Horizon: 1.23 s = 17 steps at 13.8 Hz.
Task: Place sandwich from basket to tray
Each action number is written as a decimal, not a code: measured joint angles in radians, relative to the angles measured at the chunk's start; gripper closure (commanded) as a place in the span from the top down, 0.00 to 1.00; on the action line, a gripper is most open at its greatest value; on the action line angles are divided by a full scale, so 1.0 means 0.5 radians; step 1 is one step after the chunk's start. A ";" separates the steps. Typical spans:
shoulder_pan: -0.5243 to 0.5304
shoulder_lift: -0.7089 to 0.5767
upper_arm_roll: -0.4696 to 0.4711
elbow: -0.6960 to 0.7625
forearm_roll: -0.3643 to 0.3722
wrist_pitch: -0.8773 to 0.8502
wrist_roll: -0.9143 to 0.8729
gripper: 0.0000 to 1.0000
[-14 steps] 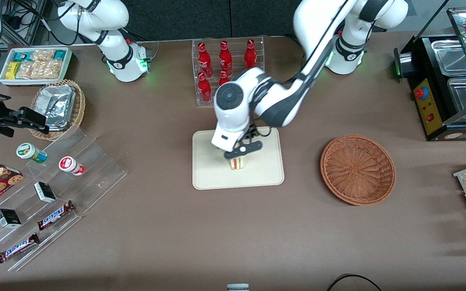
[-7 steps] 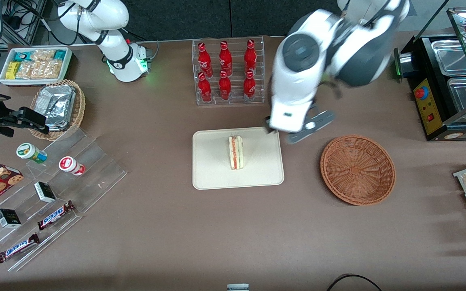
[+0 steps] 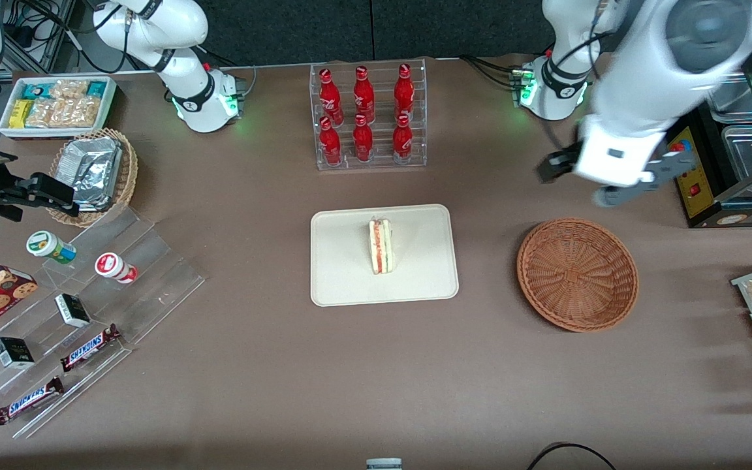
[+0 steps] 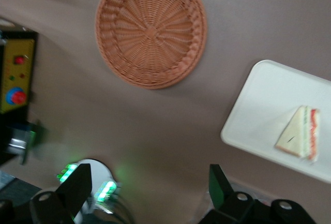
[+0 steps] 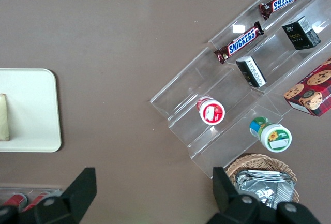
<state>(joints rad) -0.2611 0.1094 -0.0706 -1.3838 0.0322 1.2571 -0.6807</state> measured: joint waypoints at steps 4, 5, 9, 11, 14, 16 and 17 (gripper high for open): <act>0.259 -0.112 0.003 -0.006 -0.010 -0.101 0.597 1.00; 0.294 -0.118 0.002 -0.006 -0.010 -0.138 0.693 1.00; 0.457 -0.144 0.034 -0.037 -0.010 -0.243 1.137 1.00; 0.460 -0.170 0.074 -0.080 0.004 -0.236 1.277 1.00; 0.459 -0.196 0.074 -0.099 0.027 -0.220 1.372 1.00; 0.459 -0.198 0.074 -0.104 0.030 -0.179 1.372 1.00; 0.458 -0.196 0.074 -0.111 0.031 -0.169 1.372 1.00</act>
<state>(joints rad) -0.0320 0.0112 -0.0336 -1.4394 0.0477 1.1727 0.0052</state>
